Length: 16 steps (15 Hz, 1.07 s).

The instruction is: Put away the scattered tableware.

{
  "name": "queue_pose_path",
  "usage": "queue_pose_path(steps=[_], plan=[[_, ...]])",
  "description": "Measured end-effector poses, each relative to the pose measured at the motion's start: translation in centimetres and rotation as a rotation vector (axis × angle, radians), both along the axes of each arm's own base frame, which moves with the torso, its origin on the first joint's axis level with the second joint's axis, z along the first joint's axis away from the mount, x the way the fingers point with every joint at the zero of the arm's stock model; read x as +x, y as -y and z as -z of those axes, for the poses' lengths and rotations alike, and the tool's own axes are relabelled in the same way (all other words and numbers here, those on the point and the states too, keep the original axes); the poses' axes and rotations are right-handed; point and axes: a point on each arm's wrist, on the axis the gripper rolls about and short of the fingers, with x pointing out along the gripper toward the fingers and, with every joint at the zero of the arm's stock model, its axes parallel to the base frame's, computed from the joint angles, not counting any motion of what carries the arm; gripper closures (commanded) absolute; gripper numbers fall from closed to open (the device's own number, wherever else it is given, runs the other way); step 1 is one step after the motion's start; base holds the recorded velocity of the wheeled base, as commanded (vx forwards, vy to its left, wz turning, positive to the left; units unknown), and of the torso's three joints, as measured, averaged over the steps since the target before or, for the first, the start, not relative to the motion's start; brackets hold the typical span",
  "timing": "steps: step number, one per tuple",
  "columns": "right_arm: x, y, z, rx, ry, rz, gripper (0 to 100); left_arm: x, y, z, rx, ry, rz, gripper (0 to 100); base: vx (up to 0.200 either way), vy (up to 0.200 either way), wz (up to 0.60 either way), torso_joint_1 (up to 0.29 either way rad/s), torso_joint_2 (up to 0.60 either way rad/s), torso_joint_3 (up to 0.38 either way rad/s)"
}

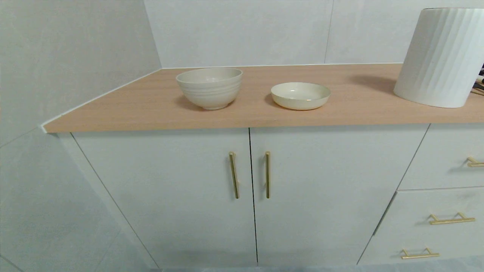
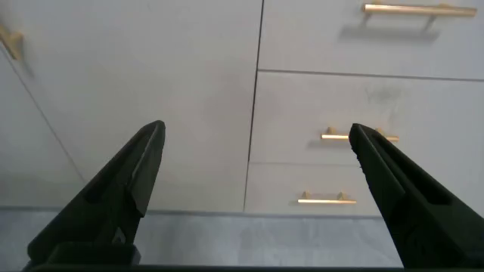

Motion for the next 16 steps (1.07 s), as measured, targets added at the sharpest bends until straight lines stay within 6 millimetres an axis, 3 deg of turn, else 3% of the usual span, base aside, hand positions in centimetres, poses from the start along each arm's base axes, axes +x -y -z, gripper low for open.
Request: queue_pose_path(steps=[3, 6, 9, 11, 14, 16], plan=[[-0.9, -0.1, -4.3, 0.049, 0.106, -0.069, 0, 0.0, 0.0, 0.0, 0.000, 0.000, 0.000, 0, 0.000, 0.000, 0.00, 0.000, 0.00, 0.000], [1.0, -0.3, -8.4, 0.063, 0.008, -0.210, 0, 0.0, 0.0, 0.0, 0.000, 0.000, 0.000, 0, 0.000, 0.000, 0.00, 0.000, 0.00, 0.000], [6.9, -1.1, -12.9, 0.075, -0.177, -0.358, 0, 0.0, 0.0, 0.0, 0.000, 0.000, 0.000, 0, 0.000, 0.000, 0.00, 0.000, 0.00, 0.000], [12.0, -2.9, -15.3, 0.070, -0.278, -0.458, 0, 0.0, 0.0, 0.0, 0.000, 0.000, 0.000, 0, 0.000, 0.000, 0.00, 0.000, 0.00, 0.000], [18.4, -8.7, -16.8, 0.097, -0.420, -0.656, 0, 0.0, 0.0, 0.0, 0.000, 0.000, 0.000, 0, 0.000, 0.000, 0.00, 0.000, 0.00, 0.000], [20.9, -12.4, -16.3, 0.110, -0.502, -0.734, 0, 0.0, 0.0, 0.0, 0.000, 0.000, 0.001, 0, 0.000, 0.000, 0.00, 0.000, 0.00, 0.000]])
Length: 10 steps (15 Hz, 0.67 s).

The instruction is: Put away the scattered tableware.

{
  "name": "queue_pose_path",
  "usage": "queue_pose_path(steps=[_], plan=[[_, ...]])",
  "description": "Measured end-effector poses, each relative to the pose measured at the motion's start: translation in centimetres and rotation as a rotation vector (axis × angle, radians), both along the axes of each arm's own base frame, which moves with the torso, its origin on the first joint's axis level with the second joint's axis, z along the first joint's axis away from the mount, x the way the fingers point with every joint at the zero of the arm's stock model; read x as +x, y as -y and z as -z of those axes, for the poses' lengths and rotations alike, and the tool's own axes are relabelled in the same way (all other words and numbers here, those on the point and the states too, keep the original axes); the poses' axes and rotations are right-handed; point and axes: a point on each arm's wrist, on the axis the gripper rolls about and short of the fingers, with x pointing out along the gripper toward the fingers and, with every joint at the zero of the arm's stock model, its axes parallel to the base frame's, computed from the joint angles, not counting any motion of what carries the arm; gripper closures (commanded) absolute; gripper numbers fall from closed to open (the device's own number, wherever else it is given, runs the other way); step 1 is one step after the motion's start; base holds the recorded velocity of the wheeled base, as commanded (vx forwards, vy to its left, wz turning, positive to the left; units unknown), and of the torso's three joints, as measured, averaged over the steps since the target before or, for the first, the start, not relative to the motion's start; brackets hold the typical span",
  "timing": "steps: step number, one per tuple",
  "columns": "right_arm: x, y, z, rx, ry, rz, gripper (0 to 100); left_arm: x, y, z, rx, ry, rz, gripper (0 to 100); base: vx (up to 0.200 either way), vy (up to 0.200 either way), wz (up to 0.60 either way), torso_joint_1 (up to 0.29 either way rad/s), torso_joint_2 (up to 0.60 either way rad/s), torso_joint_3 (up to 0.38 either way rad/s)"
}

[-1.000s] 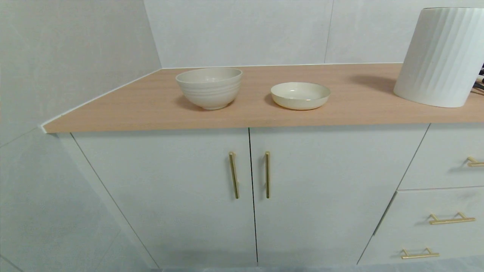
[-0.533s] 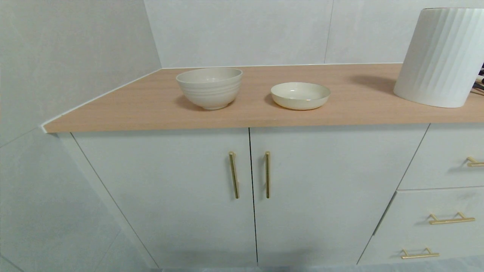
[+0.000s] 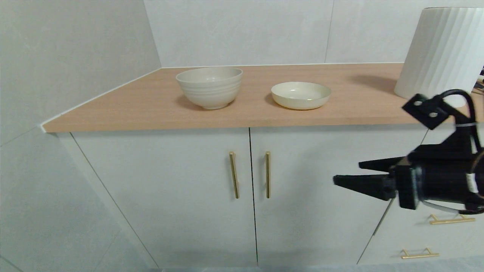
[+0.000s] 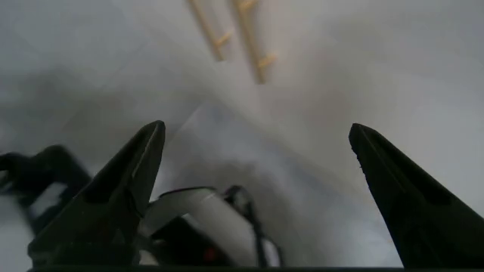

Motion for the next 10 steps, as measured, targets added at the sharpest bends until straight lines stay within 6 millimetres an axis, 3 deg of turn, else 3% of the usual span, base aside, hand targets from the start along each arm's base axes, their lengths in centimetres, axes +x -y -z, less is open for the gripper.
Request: queue_pose_path(steps=[5, 10], plan=[[3.6, -7.4, 1.8, 0.111, -0.103, -0.087, 0, 0.0, 0.0, 0.0, 0.000, 0.000, -0.001, 0, 0.000, 0.000, 0.00, 0.000, 0.00, 0.000], [6.8, -10.8, 4.6, 0.148, -0.111, -0.091, 0, 0.0, 0.0, 0.0, 0.000, 0.000, 0.000, 0, 0.000, 0.000, 0.00, 0.000, 0.00, 0.000]])
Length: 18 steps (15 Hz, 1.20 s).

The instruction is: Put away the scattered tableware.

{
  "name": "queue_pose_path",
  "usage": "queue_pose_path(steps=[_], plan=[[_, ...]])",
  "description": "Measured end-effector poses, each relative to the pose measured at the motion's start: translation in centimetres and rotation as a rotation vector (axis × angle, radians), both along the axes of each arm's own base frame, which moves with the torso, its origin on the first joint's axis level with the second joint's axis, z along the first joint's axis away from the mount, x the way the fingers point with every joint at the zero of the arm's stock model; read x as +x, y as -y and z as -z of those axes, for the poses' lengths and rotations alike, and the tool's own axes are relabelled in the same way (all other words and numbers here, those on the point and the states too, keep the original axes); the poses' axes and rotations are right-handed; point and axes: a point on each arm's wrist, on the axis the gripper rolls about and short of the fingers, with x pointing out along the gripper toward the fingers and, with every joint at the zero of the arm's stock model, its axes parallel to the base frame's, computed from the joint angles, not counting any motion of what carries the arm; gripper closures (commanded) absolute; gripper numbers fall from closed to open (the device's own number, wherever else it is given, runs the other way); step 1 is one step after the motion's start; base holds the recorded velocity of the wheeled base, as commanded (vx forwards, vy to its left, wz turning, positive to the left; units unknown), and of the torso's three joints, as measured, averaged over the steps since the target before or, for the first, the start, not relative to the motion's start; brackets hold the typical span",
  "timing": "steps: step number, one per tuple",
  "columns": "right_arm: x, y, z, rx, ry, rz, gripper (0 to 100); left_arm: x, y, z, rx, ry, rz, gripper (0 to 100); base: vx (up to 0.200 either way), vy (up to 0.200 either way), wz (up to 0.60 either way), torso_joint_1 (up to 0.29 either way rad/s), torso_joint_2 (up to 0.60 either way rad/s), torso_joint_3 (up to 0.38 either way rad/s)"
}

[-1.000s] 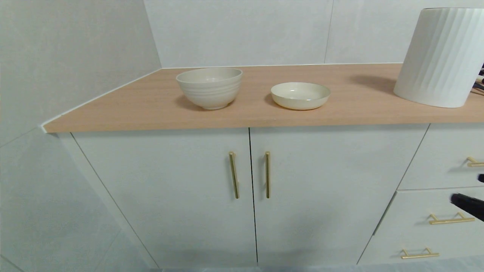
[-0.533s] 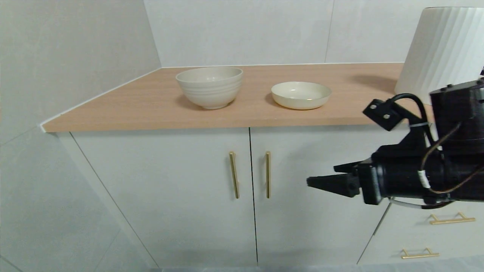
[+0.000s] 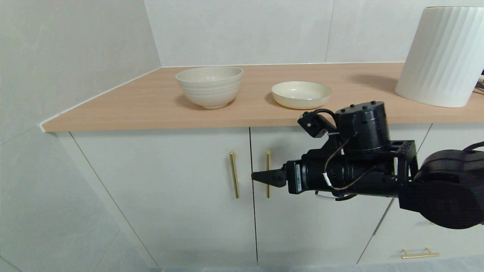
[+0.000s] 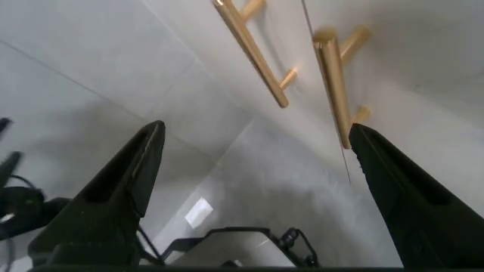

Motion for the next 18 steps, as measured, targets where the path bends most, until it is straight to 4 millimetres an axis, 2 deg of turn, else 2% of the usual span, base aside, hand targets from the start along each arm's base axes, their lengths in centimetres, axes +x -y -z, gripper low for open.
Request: queue_pose_path(steps=[5, 11, 15, 18], plan=[[2.0, -1.6, 2.2, 0.026, 0.062, 0.062, 0, 0.0, 0.0, 0.0, 0.000, 0.000, 0.000, 0, 0.000, 0.000, 0.00, 0.000, 0.00, 0.000], [3.2, -2.7, 4.0, 0.052, 0.087, 0.068, 0, 0.0, 0.0, 0.0, 0.000, 0.000, 0.000, 0, 0.000, 0.000, 0.00, 0.000, 0.00, 0.000], [3.5, -3.0, 4.9, 0.051, 0.080, 0.068, 0, 0.0, 0.0, 0.0, 0.000, -0.001, 0.000, 0, 0.000, 0.000, 0.00, 0.000, 0.00, 0.000], [3.2, -3.5, 4.8, 0.099, 0.058, 0.068, 0, 0.0, 0.0, 0.0, 0.000, 0.000, 0.000, 0, 0.000, 0.000, 0.00, 0.000, 0.00, 0.000]])
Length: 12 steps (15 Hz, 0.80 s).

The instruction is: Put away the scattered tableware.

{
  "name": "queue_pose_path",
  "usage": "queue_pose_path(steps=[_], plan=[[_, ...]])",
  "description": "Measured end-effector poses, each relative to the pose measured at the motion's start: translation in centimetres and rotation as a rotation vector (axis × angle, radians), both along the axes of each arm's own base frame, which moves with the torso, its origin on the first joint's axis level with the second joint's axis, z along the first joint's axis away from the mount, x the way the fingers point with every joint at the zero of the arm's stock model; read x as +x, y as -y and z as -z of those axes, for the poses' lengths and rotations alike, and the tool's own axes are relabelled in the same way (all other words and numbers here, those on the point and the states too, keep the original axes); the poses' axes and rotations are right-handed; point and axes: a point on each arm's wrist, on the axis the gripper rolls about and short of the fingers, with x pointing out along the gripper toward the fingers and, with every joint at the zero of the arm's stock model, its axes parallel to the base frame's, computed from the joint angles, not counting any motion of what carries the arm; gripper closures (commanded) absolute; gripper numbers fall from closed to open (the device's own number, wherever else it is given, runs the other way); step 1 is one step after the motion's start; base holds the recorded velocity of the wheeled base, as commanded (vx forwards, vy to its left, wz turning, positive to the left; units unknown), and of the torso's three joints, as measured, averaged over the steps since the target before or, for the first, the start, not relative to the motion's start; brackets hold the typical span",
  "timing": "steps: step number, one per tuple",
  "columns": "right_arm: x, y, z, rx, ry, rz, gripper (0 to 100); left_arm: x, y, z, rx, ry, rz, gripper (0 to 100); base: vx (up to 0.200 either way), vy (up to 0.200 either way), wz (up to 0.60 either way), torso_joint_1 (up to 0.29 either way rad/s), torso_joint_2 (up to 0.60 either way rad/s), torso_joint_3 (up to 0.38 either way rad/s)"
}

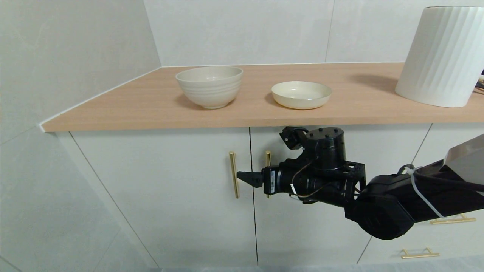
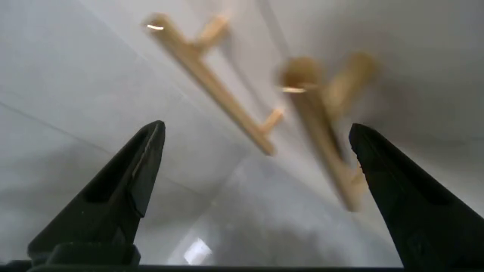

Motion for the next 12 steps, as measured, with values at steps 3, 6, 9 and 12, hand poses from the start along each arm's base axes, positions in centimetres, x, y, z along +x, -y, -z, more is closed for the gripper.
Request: queue_pose_path(steps=[3, 6, 9, 12], plan=[[-0.8, -0.3, 0.3, 0.011, -0.010, -0.038, 0, 0.0, 0.0, 0.0, 0.000, 0.000, 0.000, 0, 0.000, 0.000, 0.00, 0.000, 0.00, 0.000], [-1.8, -0.5, 0.6, 0.001, -0.024, -0.076, 0, 0.0, 0.0, 0.0, 0.000, 0.000, 0.000, 0, 0.000, 0.000, 0.00, 0.000, 0.00, 0.000], [-3.7, -0.7, 1.0, -0.017, -0.049, -0.137, 0, 0.0, 0.0, 0.0, 0.000, -0.001, 0.000, 0, 0.000, 0.000, 0.00, 0.000, 0.00, 0.000], [-5.7, -0.7, 1.1, -0.034, -0.059, -0.178, 0, 0.0, 0.0, 0.0, 0.000, 0.000, 0.000, 0, 0.000, 0.000, 0.00, 0.000, 0.00, 0.000]])
